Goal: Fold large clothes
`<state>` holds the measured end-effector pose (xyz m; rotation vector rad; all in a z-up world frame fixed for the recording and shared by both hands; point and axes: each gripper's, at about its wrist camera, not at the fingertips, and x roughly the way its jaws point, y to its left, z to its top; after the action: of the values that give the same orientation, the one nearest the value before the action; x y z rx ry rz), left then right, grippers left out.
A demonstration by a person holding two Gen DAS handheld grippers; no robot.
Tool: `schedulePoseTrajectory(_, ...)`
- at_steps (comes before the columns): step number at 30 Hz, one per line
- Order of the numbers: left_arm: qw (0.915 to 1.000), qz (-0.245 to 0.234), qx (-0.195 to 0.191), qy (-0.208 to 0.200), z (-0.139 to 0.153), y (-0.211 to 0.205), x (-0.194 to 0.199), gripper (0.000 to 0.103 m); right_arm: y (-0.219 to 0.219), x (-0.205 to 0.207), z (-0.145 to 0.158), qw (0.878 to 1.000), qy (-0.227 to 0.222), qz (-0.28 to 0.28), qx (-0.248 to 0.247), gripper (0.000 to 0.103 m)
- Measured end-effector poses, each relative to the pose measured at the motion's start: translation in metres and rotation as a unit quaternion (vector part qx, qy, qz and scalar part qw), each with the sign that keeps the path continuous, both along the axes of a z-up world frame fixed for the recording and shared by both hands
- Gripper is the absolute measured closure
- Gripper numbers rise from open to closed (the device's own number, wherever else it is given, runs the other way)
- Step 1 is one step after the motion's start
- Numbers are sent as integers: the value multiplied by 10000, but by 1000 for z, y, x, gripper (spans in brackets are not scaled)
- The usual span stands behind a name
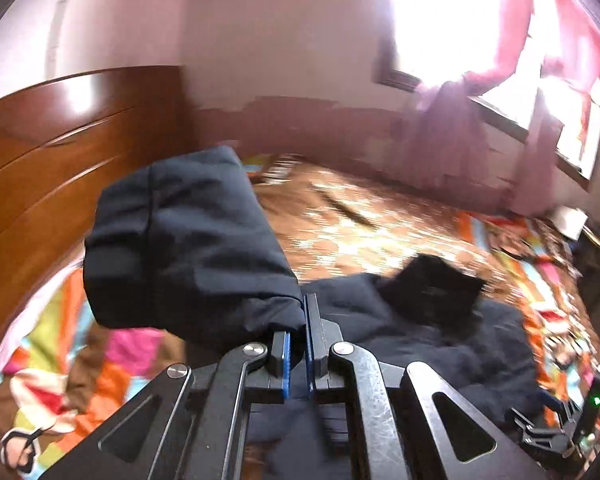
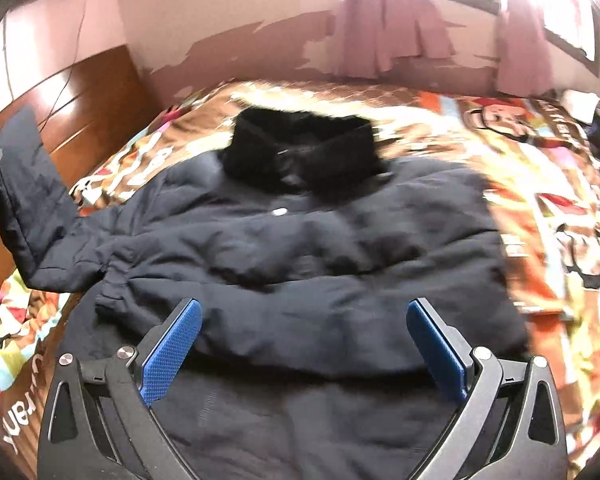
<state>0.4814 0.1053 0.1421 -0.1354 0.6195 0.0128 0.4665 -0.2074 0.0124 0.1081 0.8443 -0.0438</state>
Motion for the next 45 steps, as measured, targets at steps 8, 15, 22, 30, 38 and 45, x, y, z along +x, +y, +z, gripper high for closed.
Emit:
schedulePoseTrajectory(8,9909,-1239,427,318,-26,-122,7,98,-77,-31,8,9974,-43,-722,-40,2)
schedulePoseTrajectory(15,9715,-2114,645,855,-71,-214,6,98,-123,-54,-7,9930,275,-1128,-234,2)
schedulePoseTrajectory(22,9510,-2529,606,1674,-127,-247,5,98,-159,-63,-12,9900,422,-1344,8,2)
schedulePoseTrajectory(30,9348,-2719,323,2261,-157,-238,-2,95,-174,-49,-32,9801,392,-1422,1326,2)
schedulePoseTrajectory(38,9273,-2826,-177,2447,-158,-220,-12,30,-158,-22,-62,9361,313,-782,3416,2)
schedulePoseTrajectory(45,9488,-2132,-480,2282,-148,-180,-19,19,-116,4,-112,9327,1047,-757,3366,2)
